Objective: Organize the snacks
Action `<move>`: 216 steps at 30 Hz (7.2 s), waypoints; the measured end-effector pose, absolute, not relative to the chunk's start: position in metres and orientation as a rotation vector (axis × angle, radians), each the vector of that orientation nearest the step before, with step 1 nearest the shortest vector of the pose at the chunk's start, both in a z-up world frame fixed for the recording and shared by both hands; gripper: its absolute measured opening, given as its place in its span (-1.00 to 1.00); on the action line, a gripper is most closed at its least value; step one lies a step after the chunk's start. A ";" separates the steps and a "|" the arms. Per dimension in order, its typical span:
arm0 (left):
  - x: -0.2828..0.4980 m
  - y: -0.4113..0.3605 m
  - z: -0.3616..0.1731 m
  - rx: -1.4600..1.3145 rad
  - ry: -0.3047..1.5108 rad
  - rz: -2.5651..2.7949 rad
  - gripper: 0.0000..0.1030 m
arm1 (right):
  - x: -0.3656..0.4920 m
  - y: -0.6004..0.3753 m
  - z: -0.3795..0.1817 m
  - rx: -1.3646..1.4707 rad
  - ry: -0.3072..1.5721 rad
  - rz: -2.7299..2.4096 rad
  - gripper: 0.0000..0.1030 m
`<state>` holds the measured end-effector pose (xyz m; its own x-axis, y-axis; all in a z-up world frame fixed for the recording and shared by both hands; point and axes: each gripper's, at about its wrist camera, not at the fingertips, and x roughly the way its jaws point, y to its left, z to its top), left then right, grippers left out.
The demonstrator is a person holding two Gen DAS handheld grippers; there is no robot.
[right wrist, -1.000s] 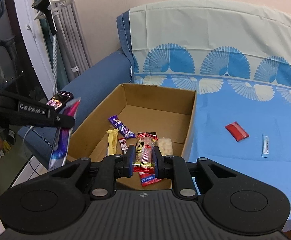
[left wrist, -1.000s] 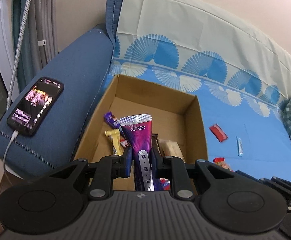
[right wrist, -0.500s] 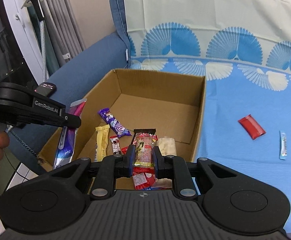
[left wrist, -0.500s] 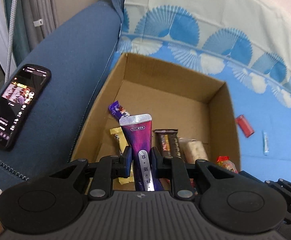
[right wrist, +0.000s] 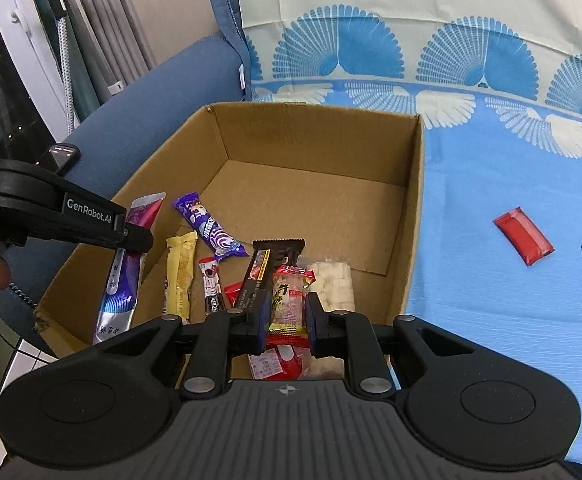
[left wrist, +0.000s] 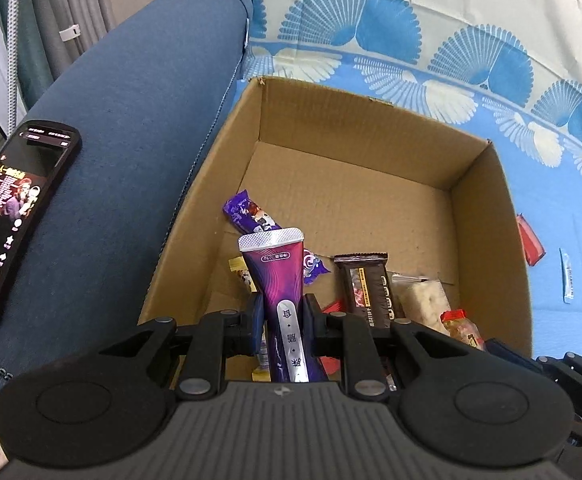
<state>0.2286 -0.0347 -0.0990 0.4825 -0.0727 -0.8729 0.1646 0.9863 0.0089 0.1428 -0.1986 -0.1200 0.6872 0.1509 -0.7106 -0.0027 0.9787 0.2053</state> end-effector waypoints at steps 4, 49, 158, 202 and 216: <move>0.231 -0.037 -0.103 0.106 1.070 -0.141 -0.55 | 0.148 -0.199 -0.122 0.197 0.813 0.081 -0.61; -0.029 -0.148 0.250 0.322 0.694 -0.445 1.00 | -0.095 -0.316 0.005 0.366 0.407 -0.294 0.39; 0.082 -0.161 -0.038 0.135 0.976 -0.386 -0.11 | -0.059 -0.374 -0.076 0.359 0.483 -0.267 -0.68; 0.015 -0.024 -0.033 0.067 0.901 -0.252 -0.11 | -0.086 -0.207 -0.049 0.134 0.534 -0.007 -0.68; 0.079 -0.032 -0.038 0.156 0.947 -0.192 -0.10 | -0.028 -0.197 -0.051 0.092 0.584 0.033 -0.67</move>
<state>0.0794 -0.0317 -0.0380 0.5695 -0.0949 -0.8165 0.2310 0.9718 0.0481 -0.0283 -0.1966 -0.0509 0.8339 0.0574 -0.5489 -0.0050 0.9953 0.0964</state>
